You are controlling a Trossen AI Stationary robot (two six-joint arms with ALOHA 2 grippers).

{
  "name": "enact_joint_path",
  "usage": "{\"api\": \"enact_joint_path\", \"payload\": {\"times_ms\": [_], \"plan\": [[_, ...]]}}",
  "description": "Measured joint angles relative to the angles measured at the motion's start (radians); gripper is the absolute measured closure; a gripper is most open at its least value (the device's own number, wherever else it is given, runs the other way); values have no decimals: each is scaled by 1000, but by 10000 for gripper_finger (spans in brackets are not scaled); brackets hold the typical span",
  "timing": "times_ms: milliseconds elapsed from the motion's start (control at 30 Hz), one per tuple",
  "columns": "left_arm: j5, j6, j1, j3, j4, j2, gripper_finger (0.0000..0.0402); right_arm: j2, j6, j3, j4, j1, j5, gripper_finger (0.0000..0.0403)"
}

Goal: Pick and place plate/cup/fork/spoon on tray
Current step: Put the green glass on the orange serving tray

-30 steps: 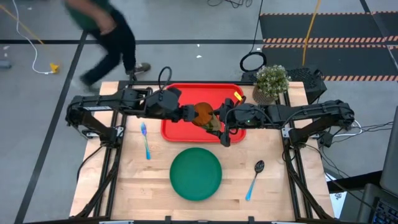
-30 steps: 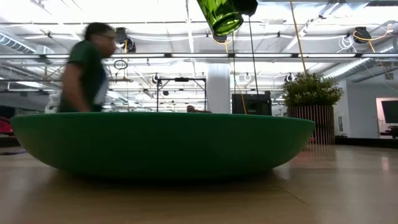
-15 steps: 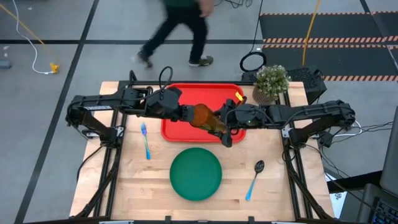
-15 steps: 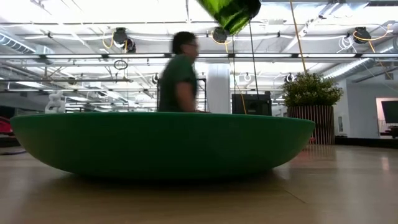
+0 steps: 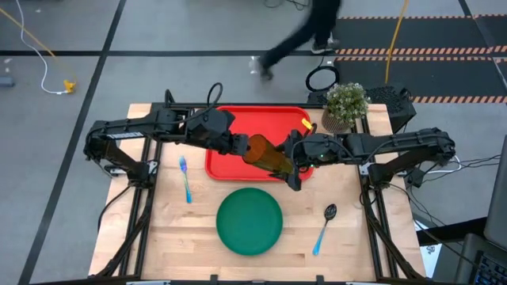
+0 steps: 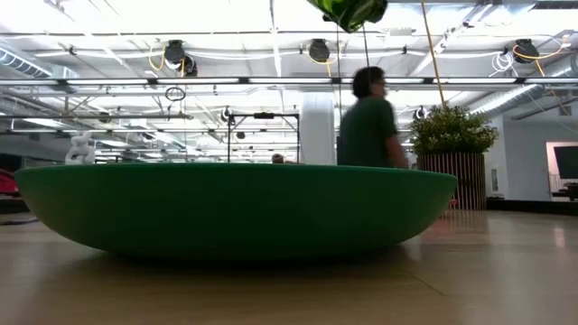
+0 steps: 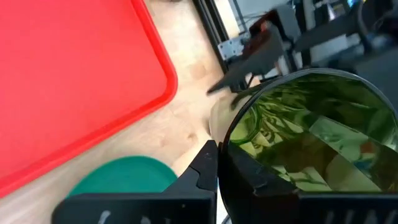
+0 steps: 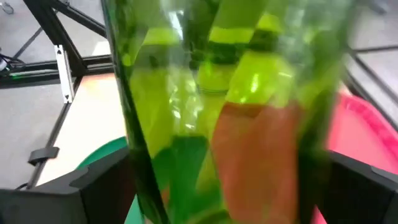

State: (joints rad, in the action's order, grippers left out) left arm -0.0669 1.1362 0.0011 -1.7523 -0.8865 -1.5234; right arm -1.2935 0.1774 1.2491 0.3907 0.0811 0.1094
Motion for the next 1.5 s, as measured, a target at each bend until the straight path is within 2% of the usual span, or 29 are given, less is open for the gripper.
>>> {"api": "enact_joint_path", "payload": {"times_ms": [567, 833, 1033, 1233, 1500], "plan": [[24, -35, 44, 0, -6, 0, 394, 87, 20, 0, 413, -12, 51, 3], [-21, -42, 72, 0, -78, 0, 394, 116, 20, 0, 552, -11, 46, 3], [-64, -87, 123, 0, -141, 0, 394, 118, 5, -14, 562, -11, 46, 3], [-119, -253, 203, 0, -170, 0, 394, 118, -31, -84, 506, -11, 46, 8], [-118, -463, 317, 0, -207, 0, 394, 118, 131, -109, 478, -21, 49, 9]]}}
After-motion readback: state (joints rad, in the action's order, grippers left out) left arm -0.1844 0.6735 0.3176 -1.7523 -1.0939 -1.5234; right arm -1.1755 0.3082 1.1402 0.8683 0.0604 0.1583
